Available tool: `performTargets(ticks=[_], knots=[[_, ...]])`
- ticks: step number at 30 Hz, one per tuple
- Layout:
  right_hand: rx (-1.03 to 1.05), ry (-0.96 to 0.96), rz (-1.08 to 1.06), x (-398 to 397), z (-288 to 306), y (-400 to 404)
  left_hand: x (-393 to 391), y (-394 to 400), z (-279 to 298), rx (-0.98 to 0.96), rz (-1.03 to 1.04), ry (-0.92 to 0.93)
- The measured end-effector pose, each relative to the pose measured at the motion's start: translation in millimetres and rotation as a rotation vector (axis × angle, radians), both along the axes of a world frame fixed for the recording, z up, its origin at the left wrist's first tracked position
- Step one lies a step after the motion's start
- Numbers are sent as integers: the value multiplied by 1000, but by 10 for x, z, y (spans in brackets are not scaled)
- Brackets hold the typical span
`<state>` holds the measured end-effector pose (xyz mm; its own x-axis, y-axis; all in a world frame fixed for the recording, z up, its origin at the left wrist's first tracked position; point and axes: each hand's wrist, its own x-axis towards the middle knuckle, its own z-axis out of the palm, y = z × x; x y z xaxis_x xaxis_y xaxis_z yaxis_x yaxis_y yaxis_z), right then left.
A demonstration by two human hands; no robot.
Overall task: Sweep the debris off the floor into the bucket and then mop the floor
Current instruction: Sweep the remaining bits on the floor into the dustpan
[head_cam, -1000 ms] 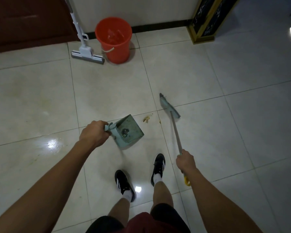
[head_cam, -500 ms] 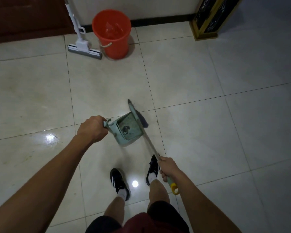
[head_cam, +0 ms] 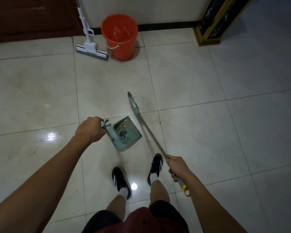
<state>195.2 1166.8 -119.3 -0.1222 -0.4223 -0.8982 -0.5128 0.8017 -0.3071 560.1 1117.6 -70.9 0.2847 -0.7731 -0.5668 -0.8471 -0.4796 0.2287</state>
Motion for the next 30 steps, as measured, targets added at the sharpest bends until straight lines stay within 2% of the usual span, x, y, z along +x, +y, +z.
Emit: performTargets(ticks=[6,9,13,20,25,30], knots=[[-143,198,381,1,-177,-58,106,138,-28,8,24,-46],[-143,231,477,73,-270,-84,38,155,-55,5,10,-69],[-22,130,340,204,-314,6,-74,148,-70,1,-9,-74],[216,-147,-92,274,-59,147,-136,142,-50,-16,-22,-81],[168,-165,-106,80,-2,217,-124,207,-21,-20,-38,-73],[-36,-1,6,-11,-49,252,-99,258,23,-14,-41,-78]])
